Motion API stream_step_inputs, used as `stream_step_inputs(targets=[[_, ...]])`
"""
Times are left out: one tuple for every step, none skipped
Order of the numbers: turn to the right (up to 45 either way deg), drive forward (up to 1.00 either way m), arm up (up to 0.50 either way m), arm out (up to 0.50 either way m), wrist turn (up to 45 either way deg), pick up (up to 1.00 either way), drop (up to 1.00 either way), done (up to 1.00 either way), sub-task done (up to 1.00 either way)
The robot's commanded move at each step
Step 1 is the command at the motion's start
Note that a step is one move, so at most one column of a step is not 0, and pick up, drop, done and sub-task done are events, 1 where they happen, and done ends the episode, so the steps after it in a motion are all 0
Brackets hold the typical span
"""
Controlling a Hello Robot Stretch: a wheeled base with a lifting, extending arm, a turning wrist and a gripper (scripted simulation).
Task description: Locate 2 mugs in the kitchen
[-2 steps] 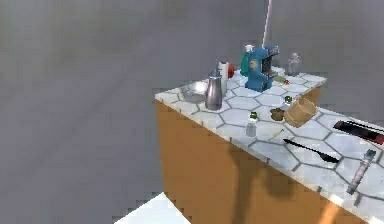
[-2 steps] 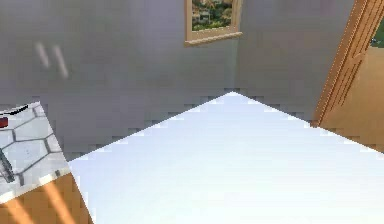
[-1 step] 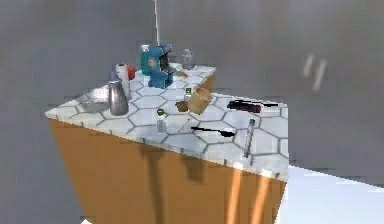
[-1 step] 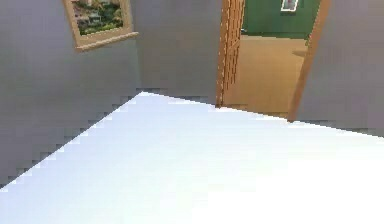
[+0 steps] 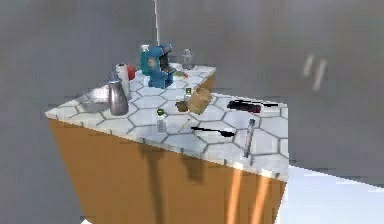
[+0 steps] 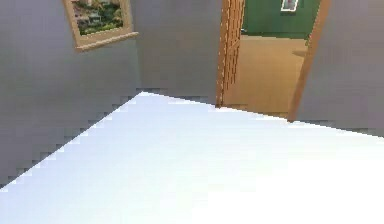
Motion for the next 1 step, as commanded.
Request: stream_step_inputs(targets=[[45.0, 0.0, 0.0, 0.0, 0.0, 0.0, 0.0, 0.0, 0.0]])
